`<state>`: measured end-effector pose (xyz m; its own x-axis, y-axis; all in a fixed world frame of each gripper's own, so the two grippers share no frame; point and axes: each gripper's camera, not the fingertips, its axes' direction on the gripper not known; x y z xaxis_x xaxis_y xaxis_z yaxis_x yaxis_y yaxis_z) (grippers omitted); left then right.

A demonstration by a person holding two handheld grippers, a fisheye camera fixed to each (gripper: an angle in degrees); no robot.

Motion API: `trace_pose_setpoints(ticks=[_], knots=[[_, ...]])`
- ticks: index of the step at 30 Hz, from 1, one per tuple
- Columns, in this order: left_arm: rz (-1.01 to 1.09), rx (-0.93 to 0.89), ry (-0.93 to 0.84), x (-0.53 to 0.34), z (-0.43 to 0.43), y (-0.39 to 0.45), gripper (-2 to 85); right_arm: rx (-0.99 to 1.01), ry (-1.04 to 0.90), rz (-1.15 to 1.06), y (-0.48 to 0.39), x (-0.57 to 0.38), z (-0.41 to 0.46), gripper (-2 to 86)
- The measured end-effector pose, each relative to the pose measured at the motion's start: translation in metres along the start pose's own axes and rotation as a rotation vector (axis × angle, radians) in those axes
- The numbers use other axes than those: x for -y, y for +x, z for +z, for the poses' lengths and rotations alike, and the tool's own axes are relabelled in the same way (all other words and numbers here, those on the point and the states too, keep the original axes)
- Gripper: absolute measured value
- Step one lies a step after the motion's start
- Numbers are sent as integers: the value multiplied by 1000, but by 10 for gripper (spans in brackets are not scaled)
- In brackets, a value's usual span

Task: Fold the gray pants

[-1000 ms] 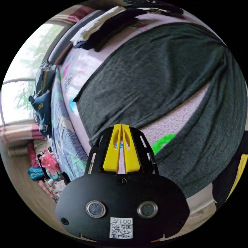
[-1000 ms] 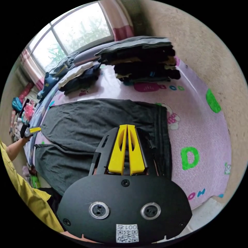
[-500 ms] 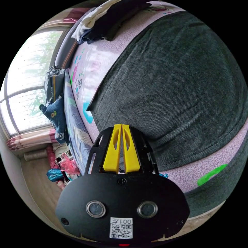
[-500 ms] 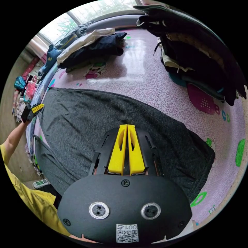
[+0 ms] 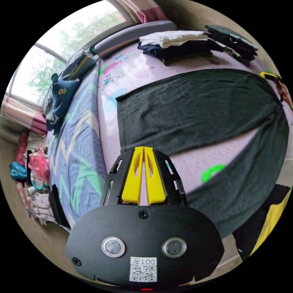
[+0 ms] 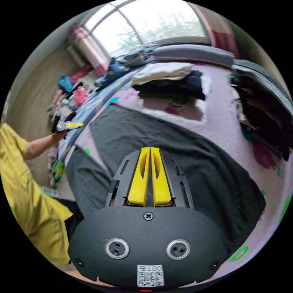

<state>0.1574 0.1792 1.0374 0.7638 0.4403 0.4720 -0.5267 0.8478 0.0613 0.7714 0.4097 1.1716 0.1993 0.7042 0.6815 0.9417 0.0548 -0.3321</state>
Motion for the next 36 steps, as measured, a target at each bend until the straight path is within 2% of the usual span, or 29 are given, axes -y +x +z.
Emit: trace_pose_setpoints(ticks=[2,7,9,14,20,30,36], knots=[[-18,-24,0,-39,-14,7,-12,133,-97,-131,-55,-8,23,5],[-36,-24,-80,-126,-18,49,-13,250,-300,-341,-160,-34,88,5],[-73,-19,-110,-139,-6,56,-12,249,-338,-383,-190,-40,111,4],[-211,41,-169,-163,26,55,-12,97,-381,-425,-240,-39,153,5],[-190,90,-174,-174,45,51,-13,75,-434,-355,-241,-39,178,3],[-56,135,-160,-157,72,28,-13,84,-357,-210,-231,-9,183,2],[-108,116,-183,-156,65,19,-13,98,-191,-34,-196,-32,100,2]])
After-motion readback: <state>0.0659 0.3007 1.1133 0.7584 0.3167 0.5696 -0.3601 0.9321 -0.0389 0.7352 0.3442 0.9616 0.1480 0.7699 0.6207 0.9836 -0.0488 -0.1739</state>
